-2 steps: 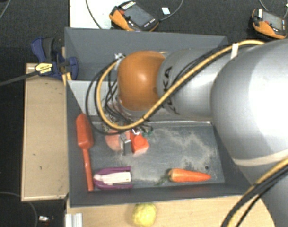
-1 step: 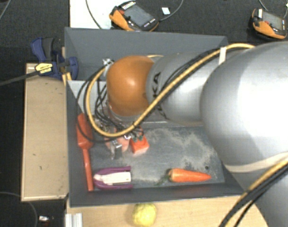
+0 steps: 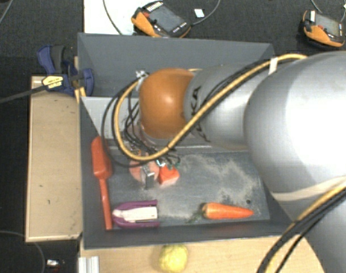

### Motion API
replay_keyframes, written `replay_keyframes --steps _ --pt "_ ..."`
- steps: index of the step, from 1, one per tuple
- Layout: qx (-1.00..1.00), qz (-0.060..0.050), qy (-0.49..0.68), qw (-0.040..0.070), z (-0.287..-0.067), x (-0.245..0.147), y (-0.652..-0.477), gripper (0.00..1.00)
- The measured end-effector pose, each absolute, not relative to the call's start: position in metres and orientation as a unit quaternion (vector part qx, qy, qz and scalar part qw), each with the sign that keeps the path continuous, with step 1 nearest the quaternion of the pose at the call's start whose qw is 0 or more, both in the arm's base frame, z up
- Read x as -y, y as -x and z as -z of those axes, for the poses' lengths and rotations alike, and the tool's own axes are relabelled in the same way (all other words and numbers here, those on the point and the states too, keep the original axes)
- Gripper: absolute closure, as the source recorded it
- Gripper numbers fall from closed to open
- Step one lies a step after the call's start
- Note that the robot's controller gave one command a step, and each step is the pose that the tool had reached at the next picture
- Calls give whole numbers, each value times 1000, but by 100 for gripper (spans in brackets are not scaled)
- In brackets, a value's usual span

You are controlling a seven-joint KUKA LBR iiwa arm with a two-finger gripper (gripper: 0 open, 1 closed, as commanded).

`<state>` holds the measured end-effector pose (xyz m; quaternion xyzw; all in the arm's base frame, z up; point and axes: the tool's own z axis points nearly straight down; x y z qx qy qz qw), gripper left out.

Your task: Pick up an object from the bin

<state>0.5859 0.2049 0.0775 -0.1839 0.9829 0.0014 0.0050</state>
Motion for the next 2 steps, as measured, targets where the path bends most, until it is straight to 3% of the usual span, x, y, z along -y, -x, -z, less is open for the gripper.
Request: replay_keyframes --steps 1,2 --pt "-983 -1 183 6 -78 -205 -586 100" --pt "-983 -2 182 6 -78 -205 -586 100"
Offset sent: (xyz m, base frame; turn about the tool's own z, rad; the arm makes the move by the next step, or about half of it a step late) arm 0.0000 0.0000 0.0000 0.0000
